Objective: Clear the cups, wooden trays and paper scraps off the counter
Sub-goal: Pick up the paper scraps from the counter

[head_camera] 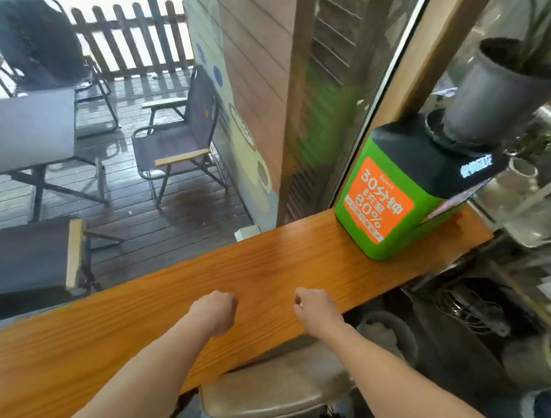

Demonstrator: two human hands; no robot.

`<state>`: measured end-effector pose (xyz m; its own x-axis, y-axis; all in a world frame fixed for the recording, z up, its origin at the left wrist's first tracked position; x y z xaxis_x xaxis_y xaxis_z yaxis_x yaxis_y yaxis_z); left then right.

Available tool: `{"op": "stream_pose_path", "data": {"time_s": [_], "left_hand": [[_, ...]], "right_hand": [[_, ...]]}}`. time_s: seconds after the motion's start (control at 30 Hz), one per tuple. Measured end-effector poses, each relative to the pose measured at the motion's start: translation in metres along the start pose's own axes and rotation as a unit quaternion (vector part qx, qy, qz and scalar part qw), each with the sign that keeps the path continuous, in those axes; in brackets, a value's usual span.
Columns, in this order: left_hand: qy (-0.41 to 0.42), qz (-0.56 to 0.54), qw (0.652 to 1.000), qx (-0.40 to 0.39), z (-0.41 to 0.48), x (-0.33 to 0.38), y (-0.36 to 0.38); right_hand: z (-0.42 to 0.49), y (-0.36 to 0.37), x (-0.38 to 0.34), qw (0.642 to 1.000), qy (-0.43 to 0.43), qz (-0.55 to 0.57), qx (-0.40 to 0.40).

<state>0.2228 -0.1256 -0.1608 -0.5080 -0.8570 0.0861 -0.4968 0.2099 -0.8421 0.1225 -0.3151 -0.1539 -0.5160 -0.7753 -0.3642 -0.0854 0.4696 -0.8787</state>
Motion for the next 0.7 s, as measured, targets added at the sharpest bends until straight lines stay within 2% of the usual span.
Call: {"op": "stream_pose_path", "data": {"time_s": [0.1, 0.23, 0.33, 0.47, 0.57, 0.7], "left_hand": [[0.045, 0.014, 0.999, 0.013, 0.004, 0.08, -0.003], [0.119, 0.05, 0.991, 0.029, 0.009, 0.21, -0.003], [0.155, 0.033, 0.985, 0.067, 0.009, 0.302, -0.003], [0.205, -0.011, 0.976, 0.074, 0.001, 0.41, 0.013], [0.226, -0.027, 0.971, 0.07, 0.002, 0.458, 0.028], [0.206, -0.041, 0.976, 0.06, 0.026, 0.497, 0.063]], "right_hand": [[-0.013, -0.027, 0.06, 0.999, -0.005, 0.008, 0.038], [-0.033, -0.062, 0.161, 0.996, 0.041, 0.036, 0.077], [-0.052, -0.085, 0.229, 0.989, 0.082, 0.059, 0.109], [-0.086, -0.108, 0.309, 0.975, 0.145, 0.088, 0.146], [-0.102, -0.115, 0.346, 0.96, 0.181, 0.121, 0.178], [-0.108, -0.098, 0.394, 0.944, 0.222, 0.152, 0.193]]}}
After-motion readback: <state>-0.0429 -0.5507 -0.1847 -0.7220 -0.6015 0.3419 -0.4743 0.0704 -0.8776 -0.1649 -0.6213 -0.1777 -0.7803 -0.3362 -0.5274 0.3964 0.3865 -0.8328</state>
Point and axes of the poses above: each hand's wrist, its own z-axis towards the middle knuckle, its own y-axis out of the palm, x = y × z, the point moved 7 cm from there along z, towards the middle knuckle, and after that the axes turned 11 degrees about x, right-handed, at the moved point
